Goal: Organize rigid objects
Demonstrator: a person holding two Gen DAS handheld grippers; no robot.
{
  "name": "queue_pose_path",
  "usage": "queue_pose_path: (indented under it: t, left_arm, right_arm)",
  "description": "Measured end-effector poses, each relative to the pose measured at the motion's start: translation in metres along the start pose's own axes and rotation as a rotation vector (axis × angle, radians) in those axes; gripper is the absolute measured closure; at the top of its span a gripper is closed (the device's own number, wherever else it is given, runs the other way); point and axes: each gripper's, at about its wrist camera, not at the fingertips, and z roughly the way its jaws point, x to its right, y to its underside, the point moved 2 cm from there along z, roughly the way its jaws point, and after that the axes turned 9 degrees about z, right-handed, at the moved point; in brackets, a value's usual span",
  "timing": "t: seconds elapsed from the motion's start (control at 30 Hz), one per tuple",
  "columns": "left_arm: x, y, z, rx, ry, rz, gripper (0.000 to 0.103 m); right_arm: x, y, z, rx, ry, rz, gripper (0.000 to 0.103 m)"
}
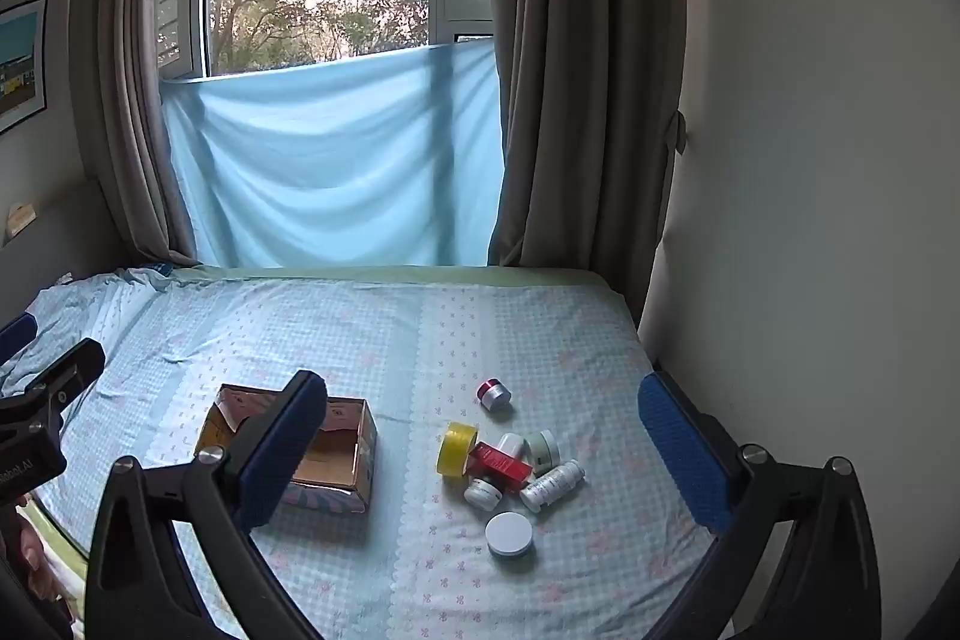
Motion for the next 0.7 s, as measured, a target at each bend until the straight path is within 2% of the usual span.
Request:
queue_pose_path:
  t: [0.7]
  left_arm:
    - [-0.0009,0.0058,-0.0044,-0.023,0.041,0.010,0.000]
  right_arm:
    - [0.0002,0.0041,-0.0077,0.003,0.008,-0.010,0.000]
